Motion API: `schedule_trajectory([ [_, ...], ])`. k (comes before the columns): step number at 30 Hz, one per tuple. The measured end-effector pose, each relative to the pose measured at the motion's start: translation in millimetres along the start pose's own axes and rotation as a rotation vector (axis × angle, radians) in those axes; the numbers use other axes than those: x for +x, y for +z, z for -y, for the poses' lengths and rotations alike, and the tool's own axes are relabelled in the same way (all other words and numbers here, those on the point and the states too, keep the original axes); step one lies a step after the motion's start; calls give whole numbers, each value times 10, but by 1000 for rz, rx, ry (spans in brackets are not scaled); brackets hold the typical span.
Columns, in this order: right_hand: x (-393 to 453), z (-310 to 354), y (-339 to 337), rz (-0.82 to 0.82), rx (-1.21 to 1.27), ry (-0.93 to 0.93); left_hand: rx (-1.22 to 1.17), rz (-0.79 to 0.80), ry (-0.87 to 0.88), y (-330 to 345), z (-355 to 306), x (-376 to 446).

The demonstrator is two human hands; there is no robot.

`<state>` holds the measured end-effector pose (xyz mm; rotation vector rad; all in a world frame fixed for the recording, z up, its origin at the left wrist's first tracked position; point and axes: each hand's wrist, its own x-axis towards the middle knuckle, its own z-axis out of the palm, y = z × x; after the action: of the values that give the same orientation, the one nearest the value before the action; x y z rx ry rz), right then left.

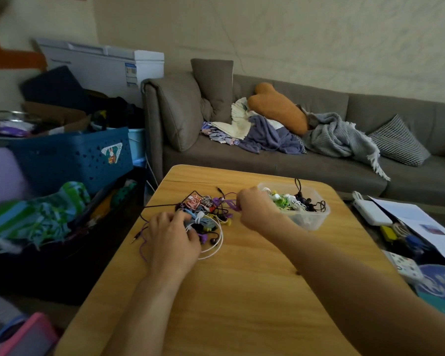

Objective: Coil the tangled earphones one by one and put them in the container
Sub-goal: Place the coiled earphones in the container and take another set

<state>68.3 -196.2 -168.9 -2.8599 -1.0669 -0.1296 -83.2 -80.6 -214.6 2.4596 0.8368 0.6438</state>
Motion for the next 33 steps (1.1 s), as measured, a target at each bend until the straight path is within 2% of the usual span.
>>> schedule_trajectory([
  [4,-46,-109,-227,-312,146,3,-108,-254,-29,-48,-137,-29],
  [7,-140,-141,-446,-494,214,-15,-234,-437,36,-72,-235,-63],
  [10,-292,-153,-614,-648,324,-5,-429,-437,133,-60,-365,-126],
  [12,-419,-160,-724,-676,437,32,-631,-328,86,-44,-517,-193],
  [14,-577,-160,-786,-659,542,76,-1004,-33,-170,-22,-680,-270],
  [16,-747,-170,-766,-670,570,70,-1467,407,-498,-89,-841,-371],
  [17,-827,-166,-726,-673,555,51,-1625,584,-609,-120,-873,-401],
  [18,-940,-182,-678,-670,530,29,-1735,693,-671,-125,-902,-446],
  [19,-1017,-178,-613,-665,525,1,-1812,736,-705,-131,-889,-452],
  [22,-1307,-202,-383,-577,572,-15,-1859,719,-751,-96,-869,-465],
  [26,-1568,-233,-1,-490,619,44,-1735,573,-780,64,-839,-448],
  [28,-1629,-246,77,-431,634,-3,-1670,517,-767,99,-829,-438],
  [33,-1757,-367,34,-41,622,-53,-1633,377,-630,125,-789,-416],
])
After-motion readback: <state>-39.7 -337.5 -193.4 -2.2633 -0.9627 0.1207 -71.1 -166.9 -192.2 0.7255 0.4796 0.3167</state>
